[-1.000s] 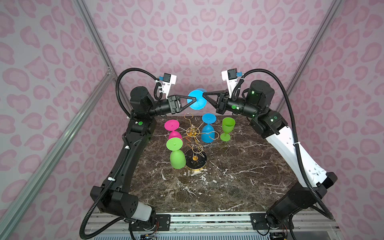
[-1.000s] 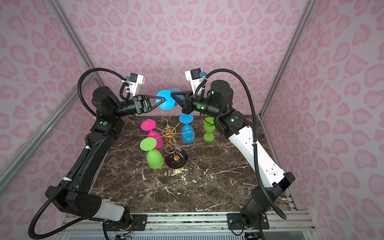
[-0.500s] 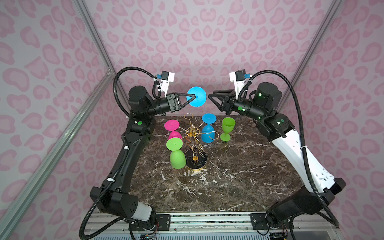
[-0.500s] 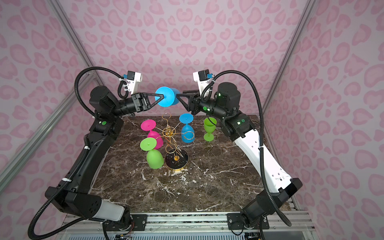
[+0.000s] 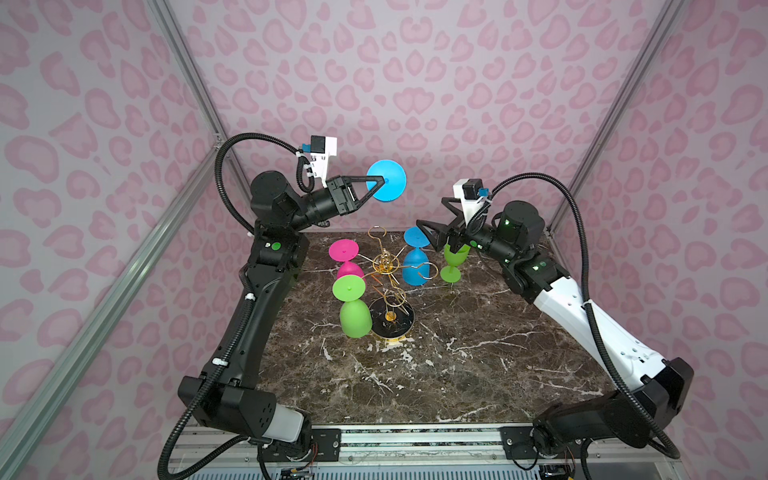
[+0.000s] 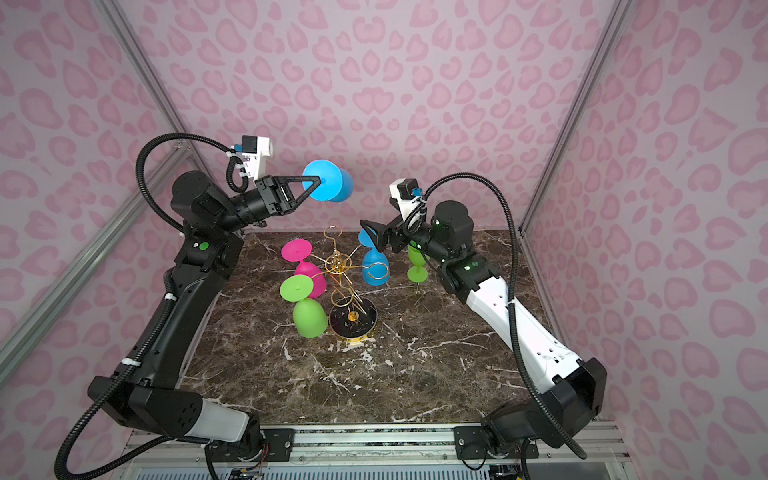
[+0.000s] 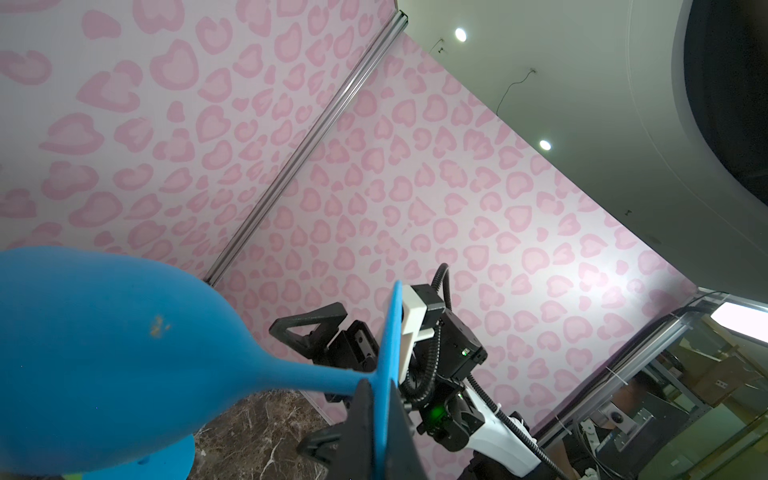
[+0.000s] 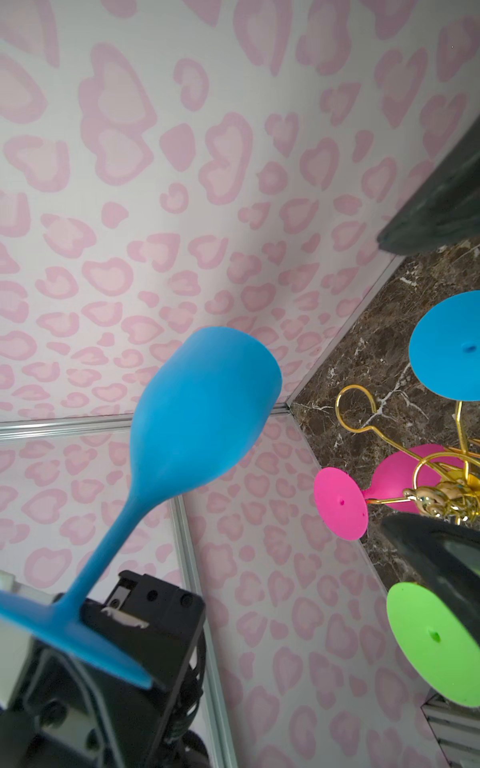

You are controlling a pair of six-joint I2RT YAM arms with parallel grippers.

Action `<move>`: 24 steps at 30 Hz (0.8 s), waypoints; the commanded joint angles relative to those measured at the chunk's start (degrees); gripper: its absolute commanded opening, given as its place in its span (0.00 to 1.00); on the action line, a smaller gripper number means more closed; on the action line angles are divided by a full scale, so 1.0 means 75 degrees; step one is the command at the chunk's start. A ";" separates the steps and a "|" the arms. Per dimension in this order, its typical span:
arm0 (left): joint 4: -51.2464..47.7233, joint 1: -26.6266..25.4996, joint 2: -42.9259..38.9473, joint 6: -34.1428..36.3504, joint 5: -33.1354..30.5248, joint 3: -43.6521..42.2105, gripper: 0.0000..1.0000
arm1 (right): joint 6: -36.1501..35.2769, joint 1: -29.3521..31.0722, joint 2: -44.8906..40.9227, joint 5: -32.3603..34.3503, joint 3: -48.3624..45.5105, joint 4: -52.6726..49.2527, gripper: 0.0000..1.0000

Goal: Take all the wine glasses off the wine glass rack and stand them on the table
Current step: 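Move the right gripper under the held glass and close it on the bowl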

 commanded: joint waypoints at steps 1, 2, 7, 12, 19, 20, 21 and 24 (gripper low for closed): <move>0.0448 0.0053 -0.0017 -0.0330 -0.0071 0.0049 0.04 | -0.0713 0.0167 0.0167 0.0119 -0.0172 0.1508 0.99; 0.0475 0.0057 -0.0024 -0.0389 -0.0071 0.0049 0.04 | -0.0861 0.0234 0.0240 0.0189 -0.0184 0.1691 0.99; 0.0599 0.0092 -0.0096 -0.0557 -0.0100 0.0065 0.04 | -0.1686 0.0587 0.0804 0.0583 -0.0243 0.2928 0.99; 0.0704 0.0121 -0.0122 -0.0714 -0.0106 -0.0027 0.04 | -0.1613 0.0642 0.1484 0.0508 0.0133 0.3811 0.99; 0.0877 0.0135 -0.0097 -0.0960 -0.0094 -0.0060 0.04 | -0.1413 0.0769 0.2068 0.0776 0.0309 0.4787 0.99; 0.0894 0.0129 -0.0093 -0.0980 -0.0095 -0.0059 0.04 | -0.1424 0.0787 0.2132 0.0794 0.0578 0.4825 0.99; 0.0906 0.0130 -0.0095 -0.0988 -0.0091 -0.0061 0.04 | -0.1446 0.0806 0.2183 0.0783 0.0629 0.4806 0.99; 0.0946 0.0129 -0.0088 -0.1029 -0.0094 -0.0073 0.04 | -0.1536 0.0881 0.2315 0.0944 0.0717 0.4875 0.99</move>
